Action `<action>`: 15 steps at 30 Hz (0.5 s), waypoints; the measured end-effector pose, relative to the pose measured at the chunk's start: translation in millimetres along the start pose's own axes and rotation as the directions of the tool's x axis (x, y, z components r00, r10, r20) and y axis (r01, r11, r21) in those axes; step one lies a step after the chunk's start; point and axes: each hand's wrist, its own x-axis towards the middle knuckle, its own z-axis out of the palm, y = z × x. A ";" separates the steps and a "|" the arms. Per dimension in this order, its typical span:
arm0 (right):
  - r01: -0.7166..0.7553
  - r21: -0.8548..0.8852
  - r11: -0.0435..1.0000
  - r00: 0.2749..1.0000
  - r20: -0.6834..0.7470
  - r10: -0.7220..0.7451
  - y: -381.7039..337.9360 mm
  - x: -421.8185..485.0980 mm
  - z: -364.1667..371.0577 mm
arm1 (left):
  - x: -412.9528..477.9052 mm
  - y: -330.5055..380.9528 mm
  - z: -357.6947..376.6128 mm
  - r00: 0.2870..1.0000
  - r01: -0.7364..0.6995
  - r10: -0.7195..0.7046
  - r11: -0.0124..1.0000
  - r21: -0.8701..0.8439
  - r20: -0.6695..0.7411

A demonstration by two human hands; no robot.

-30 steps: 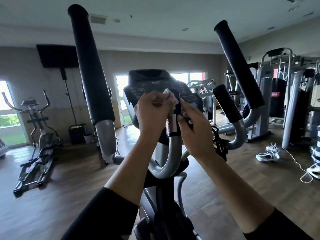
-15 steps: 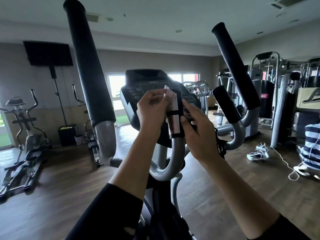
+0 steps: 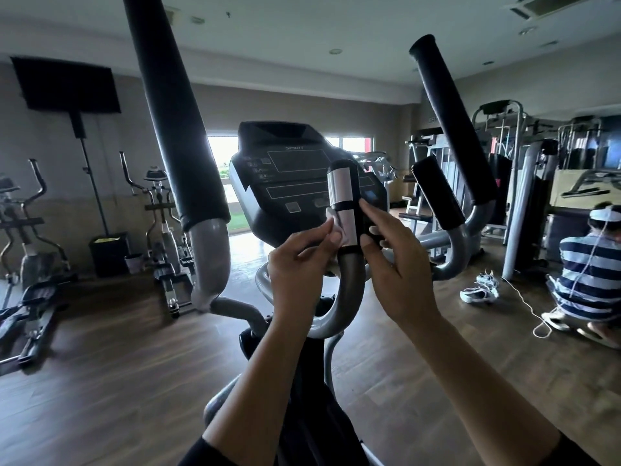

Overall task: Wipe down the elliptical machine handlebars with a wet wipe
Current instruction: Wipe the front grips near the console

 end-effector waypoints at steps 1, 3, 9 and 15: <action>0.000 -0.004 1.000 1.000 0.003 0.000 0.3 -2.1 -0.9 | -1.7 -0.5 0.7 1.000 0.001 -0.001 1.000 -0.003 -0.017; -0.002 0.000 1.000 1.000 -0.003 0.002 1.0 -5.3 -1.5 | 1.7 1.3 3.8 0.999 0.000 0.000 1.000 -0.001 -0.050; -0.009 0.036 0.999 1.000 0.002 0.008 -1.0 -12.6 -2.5 | -3.6 5.3 10.0 0.990 -0.104 0.116 0.985 0.134 -0.083; -0.009 0.034 0.999 1.000 -0.003 0.009 1.1 -14.4 -1.6 | 11.7 21.2 13.4 0.991 -0.113 0.126 0.969 0.221 -0.047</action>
